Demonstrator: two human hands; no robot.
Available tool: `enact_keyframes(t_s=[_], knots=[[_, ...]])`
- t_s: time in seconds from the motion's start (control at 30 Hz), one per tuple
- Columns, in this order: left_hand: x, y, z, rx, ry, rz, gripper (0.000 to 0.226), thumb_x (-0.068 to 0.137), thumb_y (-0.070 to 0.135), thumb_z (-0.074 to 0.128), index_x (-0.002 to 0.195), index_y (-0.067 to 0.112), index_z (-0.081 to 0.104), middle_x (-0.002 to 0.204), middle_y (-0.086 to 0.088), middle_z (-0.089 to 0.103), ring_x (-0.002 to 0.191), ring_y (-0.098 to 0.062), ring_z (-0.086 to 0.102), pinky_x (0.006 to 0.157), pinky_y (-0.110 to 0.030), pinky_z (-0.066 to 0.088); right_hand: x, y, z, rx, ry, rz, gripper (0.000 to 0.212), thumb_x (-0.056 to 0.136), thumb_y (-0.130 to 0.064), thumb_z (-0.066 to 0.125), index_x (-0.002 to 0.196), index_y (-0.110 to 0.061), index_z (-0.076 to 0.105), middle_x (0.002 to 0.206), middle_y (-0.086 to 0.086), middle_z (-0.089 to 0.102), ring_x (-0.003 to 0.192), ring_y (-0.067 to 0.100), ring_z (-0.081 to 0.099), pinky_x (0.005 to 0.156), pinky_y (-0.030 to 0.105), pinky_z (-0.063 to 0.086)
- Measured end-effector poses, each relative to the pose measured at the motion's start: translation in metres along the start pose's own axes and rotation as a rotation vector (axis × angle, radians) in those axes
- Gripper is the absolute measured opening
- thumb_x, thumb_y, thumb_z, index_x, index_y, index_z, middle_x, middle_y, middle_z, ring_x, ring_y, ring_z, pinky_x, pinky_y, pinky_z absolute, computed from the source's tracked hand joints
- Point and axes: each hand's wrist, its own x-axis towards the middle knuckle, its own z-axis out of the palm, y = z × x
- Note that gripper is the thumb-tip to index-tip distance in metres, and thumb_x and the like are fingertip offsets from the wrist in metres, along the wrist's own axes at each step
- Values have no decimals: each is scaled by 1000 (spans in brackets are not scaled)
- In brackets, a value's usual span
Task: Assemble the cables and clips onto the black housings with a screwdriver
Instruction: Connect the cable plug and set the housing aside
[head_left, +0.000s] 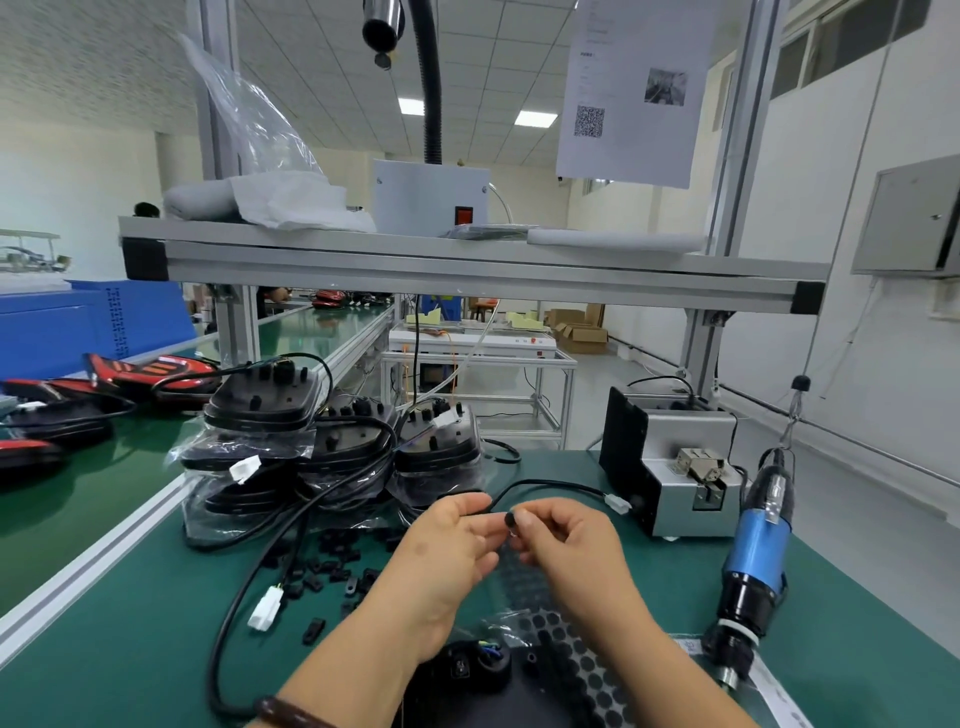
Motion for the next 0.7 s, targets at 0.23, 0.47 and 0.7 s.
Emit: enact_keyframes(t_s=[0.23,0.47,0.7], knots=[[-23,10,-4,60,-21,55,39,94,-9,37,113,21,53,101,2,72,104,-8,63,83,-21,50,-12,-15,-4,-170,19,-112,12,85,-17,71,75,-25,70,70,-5,69,64,2,59,62,16,47],[-48,19,-11,39,-46,60,37,95,-10,37,110,17,56,96,-1,74,98,-9,66,73,-19,50,-30,-41,-14,-198,-148,-151,16,90,-16,64,75,-21,62,64,-9,55,55,-1,45,56,13,39],[-84,10,-16,297,-90,150,46,96,-3,39,127,30,47,115,11,68,111,-5,58,98,-33,47,-67,-49,-29,-1,-223,-14,21,93,-13,59,72,-15,58,55,-9,47,54,10,40,54,20,34]])
